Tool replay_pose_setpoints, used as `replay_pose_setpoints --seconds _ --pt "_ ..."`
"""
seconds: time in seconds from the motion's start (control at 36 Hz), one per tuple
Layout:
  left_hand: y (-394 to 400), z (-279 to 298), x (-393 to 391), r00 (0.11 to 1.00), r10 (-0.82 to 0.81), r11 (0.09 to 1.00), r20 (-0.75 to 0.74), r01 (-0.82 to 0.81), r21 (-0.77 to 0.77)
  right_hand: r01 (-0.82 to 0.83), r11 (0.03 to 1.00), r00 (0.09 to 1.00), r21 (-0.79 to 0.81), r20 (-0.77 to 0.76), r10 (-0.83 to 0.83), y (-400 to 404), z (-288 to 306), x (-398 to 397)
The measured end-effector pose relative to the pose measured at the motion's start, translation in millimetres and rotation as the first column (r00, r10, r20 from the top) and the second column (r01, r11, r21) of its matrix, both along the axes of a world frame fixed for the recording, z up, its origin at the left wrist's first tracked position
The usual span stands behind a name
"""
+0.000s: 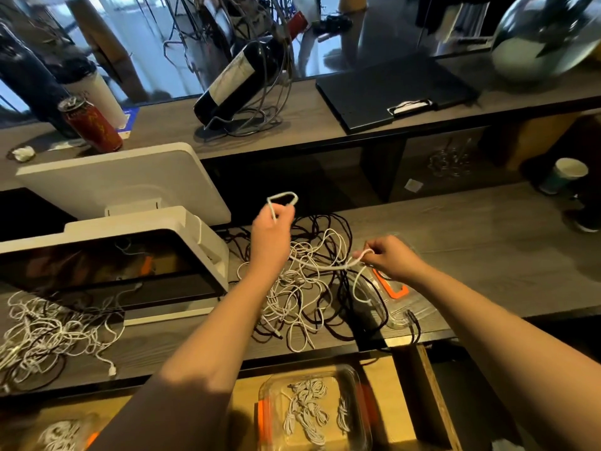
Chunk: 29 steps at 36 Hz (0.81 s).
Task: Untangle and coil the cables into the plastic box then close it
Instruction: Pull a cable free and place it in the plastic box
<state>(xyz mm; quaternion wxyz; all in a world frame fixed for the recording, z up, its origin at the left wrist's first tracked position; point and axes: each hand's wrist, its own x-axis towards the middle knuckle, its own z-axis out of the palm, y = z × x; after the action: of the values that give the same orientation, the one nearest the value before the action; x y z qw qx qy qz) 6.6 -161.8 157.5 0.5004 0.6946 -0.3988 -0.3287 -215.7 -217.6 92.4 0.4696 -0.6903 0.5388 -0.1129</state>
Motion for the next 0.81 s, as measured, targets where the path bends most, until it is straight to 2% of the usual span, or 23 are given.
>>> replay_pose_setpoints --seconds 0.06,0.11,0.17,0.25,0.31,0.39,0.44,0.58,0.69,0.81 --pt "4 -4 -8 0.982 -0.13 0.99 0.14 0.119 0.081 -0.039 0.998 0.998 -0.041 -0.043 0.038 4 8 5" --pt "10 -9 -17 0.943 -0.283 0.951 0.172 0.253 0.179 -0.098 0.99 0.988 -0.101 -0.132 0.084 7 18 12" --pt "15 -15 -26 0.89 -0.427 0.882 0.161 0.371 0.293 -0.174 0.966 0.959 -0.19 -0.257 0.122 10 25 19" --pt "21 -21 -36 0.85 -0.522 0.814 0.065 0.474 0.336 -0.233 0.936 0.904 -0.264 -0.413 0.109 12 32 27" --pt "22 -21 -39 0.824 -0.567 0.775 -0.004 0.535 0.338 -0.185 0.939 0.909 -0.289 -0.413 0.052 12 34 29" --pt "25 -20 -39 0.747 -0.663 0.68 -0.047 0.627 0.38 -0.071 0.947 0.947 -0.314 -0.318 -0.035 14 36 29" --pt "28 -18 -39 0.729 -0.683 0.657 -0.042 0.639 0.401 -0.052 0.946 0.953 -0.321 -0.3 -0.05 18 38 31" --pt "31 -17 -38 0.825 -0.562 0.754 -0.059 0.54 0.374 0.004 0.932 0.951 -0.363 -0.286 -0.115 23 38 36" --pt "40 -17 -41 0.802 -0.591 0.735 -0.083 0.578 0.354 -0.007 0.923 0.906 -0.385 -0.393 -0.157 26 40 45" --pt "48 -20 -45 0.812 -0.576 0.746 -0.098 0.571 0.343 -0.022 0.905 0.887 -0.425 -0.426 -0.178 31 39 49"
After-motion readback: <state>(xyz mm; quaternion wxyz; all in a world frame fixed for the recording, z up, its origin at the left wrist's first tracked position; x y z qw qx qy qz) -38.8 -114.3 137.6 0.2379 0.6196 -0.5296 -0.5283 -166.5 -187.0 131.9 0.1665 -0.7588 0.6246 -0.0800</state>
